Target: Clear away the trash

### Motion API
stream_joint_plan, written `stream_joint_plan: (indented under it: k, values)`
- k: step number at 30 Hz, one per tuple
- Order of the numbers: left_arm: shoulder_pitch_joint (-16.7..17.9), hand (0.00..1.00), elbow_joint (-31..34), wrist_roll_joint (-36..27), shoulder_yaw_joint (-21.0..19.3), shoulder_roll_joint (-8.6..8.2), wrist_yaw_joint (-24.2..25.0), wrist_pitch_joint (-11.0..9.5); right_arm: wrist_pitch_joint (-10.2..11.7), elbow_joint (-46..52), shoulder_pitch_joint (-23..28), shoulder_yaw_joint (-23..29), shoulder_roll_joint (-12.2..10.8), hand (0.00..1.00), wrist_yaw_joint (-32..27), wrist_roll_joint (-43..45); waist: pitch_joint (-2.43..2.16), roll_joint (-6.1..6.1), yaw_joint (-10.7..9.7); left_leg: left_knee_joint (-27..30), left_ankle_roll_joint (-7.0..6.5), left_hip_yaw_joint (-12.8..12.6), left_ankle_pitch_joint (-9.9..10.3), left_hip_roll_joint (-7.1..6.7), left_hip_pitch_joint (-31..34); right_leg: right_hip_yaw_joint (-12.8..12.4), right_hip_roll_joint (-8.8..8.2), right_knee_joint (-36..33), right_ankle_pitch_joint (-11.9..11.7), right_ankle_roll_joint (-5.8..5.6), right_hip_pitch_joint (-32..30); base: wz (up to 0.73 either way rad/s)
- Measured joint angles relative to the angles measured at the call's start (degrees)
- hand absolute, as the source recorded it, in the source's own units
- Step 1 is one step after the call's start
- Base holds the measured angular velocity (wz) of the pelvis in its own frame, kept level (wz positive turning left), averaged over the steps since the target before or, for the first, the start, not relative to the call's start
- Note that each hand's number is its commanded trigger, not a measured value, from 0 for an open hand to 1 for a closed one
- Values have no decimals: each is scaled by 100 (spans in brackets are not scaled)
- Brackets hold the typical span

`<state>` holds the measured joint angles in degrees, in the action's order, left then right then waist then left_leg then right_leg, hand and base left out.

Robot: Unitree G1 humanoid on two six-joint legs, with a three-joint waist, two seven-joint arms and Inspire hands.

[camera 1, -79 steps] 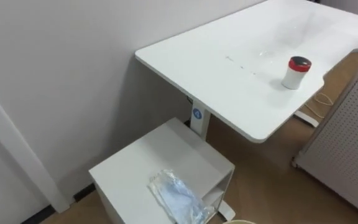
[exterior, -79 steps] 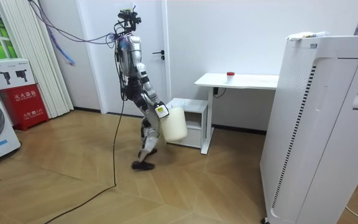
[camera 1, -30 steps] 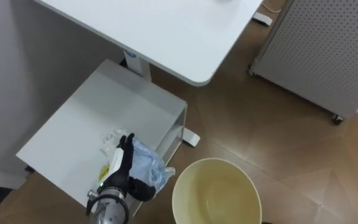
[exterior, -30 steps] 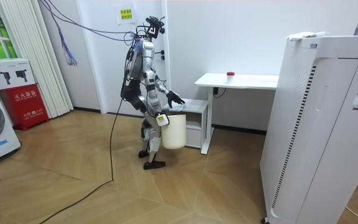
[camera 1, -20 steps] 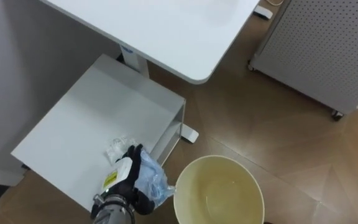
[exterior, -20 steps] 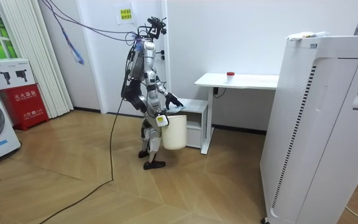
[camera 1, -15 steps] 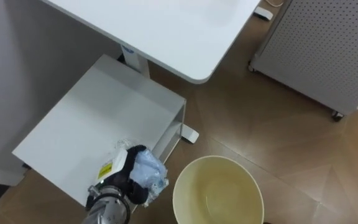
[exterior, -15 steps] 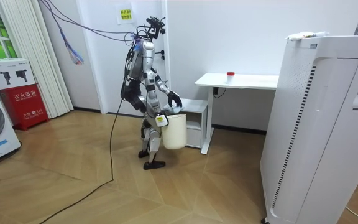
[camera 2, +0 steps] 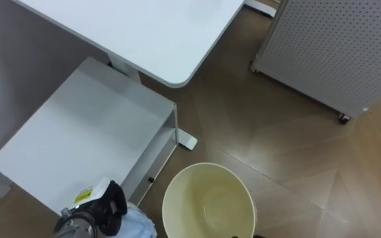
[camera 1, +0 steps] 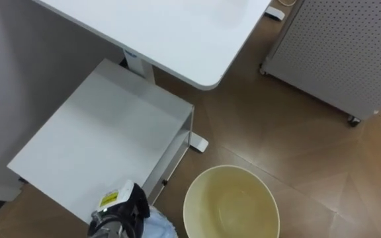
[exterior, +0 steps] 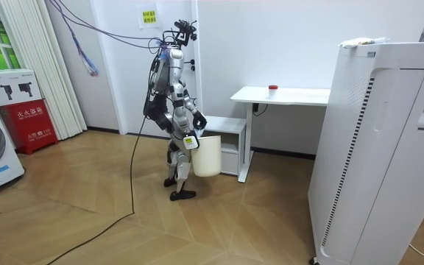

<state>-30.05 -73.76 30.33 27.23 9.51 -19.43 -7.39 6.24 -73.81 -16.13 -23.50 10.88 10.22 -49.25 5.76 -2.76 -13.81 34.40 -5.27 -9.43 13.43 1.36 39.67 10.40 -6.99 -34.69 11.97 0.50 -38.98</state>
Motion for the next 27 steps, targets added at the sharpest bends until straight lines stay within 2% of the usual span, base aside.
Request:
stream_joint_plan:
  k: [7,9,10,14,16,18,23,27]
  values:
    - [-19,100,66,-226,0,-29,-18,-68,89,-1,8,-127,-3,100,-13,-34,-1,0,0,-24,-2,-75,-2,9,-57,-50,-10,-8,0,0,1,-2]
    - [-19,100,183,-531,10,-181,-32,-93,156,-38,1,-327,-1,100,-16,-282,-3,2,4,-50,-1,-76,-9,-5,-73,-55,-19,-7,0,0,10,0]
    - [-11,100,258,-588,23,-204,-30,-97,177,-62,-9,-367,-6,100,-14,-361,-3,2,9,-55,-2,-76,-10,-8,-73,-54,-22,-7,0,0,8,3]
    - [-10,100,603,-654,149,-503,-33,-174,257,-173,-20,-418,-58,100,-38,-472,-7,6,4,-75,-8,-95,-14,-12,-92,-59,-23,-6,3,-8,38,-1]
    - [31,100,685,-776,234,-695,-20,-187,272,-257,-15,-421,-140,100,-112,-547,-28,19,3,-118,-8,-120,-14,-12,-179,-79,-4,13,7,-16,100,-2]
    - [69,100,780,-824,273,-808,-12,-187,294,-306,-14,-422,-148,100,-133,-546,-37,17,4,-159,-5,-125,-16,-18,-217,-81,-8,29,9,-19,123,0]
    - [219,100,1244,-836,476,-906,16,-185,379,-517,-7,-452,-237,100,-142,-717,-49,31,-1,-228,15,-126,-59,-16,-279,-76,-2,97,7,-16,192,2]
    - [255,100,1639,-846,494,-1071,13,-188,412,-554,3,-454,-263,100,-156,-798,-85,76,-1,-265,19,-164,-71,-18,-310,-98,6,106,4,-12,198,-2]
